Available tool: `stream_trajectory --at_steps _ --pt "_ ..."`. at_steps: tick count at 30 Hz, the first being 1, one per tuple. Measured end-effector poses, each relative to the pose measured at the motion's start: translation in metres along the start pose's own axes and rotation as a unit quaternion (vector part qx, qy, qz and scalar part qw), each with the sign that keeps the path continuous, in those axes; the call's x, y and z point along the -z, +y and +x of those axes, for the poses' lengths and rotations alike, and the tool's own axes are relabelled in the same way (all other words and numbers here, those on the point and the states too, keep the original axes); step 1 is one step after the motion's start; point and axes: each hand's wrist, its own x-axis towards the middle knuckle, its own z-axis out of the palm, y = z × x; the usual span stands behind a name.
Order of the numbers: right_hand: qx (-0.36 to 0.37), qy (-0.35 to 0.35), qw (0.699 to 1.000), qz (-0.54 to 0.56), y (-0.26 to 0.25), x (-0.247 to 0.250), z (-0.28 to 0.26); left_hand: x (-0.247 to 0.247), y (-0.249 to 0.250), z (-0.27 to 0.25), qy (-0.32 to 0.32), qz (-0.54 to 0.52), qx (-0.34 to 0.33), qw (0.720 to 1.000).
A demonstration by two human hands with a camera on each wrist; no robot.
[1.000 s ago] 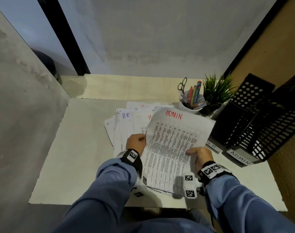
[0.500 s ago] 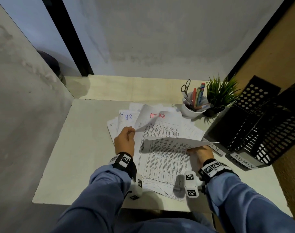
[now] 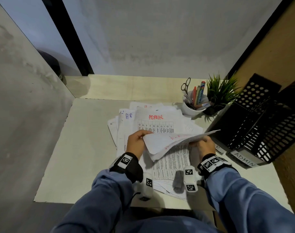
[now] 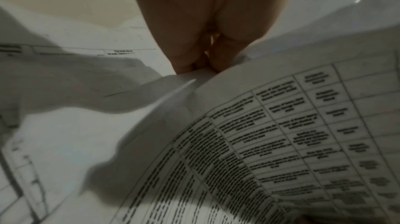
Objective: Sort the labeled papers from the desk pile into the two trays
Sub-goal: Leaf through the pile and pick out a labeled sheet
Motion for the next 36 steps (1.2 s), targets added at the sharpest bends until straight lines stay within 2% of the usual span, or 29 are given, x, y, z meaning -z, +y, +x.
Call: stream_trajectory --at_steps 3,5,7,8,10,12,16,20,22,25,28,29,33,36 --pt "-0.007 -0.01 0.999 0.041 0.003 0.001 0.003 0.004 -0.006 0.006 0.019 0.03 0.044 0.998" --pt "-0.038 -0.011 0.999 0.028 0.004 0.002 0.002 0.01 -0.012 0.014 0.074 0.108 0.047 0.99" --pt "-0.074 -0.039 0.997 0.004 0.012 0.006 0.005 0.016 -0.014 0.018 0.134 0.226 0.058 0.963" --pt "-0.085 -0.05 0.995 0.017 0.02 0.008 0.012 0.018 -0.016 0.019 0.148 0.265 0.072 0.95" --pt "-0.069 -0.06 0.995 -0.041 0.031 0.01 0.016 0.02 -0.019 0.022 0.148 0.305 0.09 0.936" --pt "-0.092 -0.073 0.991 -0.057 0.032 0.01 0.013 0.019 -0.02 0.024 0.131 0.308 0.099 0.937" --pt "-0.094 -0.071 0.99 -0.076 0.034 0.01 0.015 0.02 -0.017 0.023 0.126 0.311 0.102 0.936" --pt "-0.086 -0.075 0.986 -0.118 0.036 0.01 0.016 0.022 -0.011 0.017 0.147 0.322 0.029 0.935" --pt "-0.076 -0.078 0.985 -0.133 0.033 0.007 0.014 0.023 -0.008 0.013 0.138 0.341 -0.019 0.93" --pt "-0.107 -0.081 0.984 -0.12 0.025 0.002 0.011 0.027 -0.006 0.01 0.114 0.363 -0.067 0.922" --pt "-0.071 -0.121 0.968 -0.208 0.024 0.006 0.013 0.031 -0.006 0.009 0.098 0.374 -0.093 0.918" --pt "-0.073 -0.114 0.969 -0.205 0.022 0.008 0.011 0.031 -0.006 0.008 0.101 0.368 -0.104 0.918" --pt "-0.09 -0.116 0.968 -0.202 0.029 0.01 0.021 0.028 -0.009 0.004 0.106 0.249 -0.147 0.952" --pt "-0.108 -0.071 0.981 -0.145 0.034 0.01 0.023 0.023 -0.013 -0.002 0.097 0.176 -0.113 0.973"
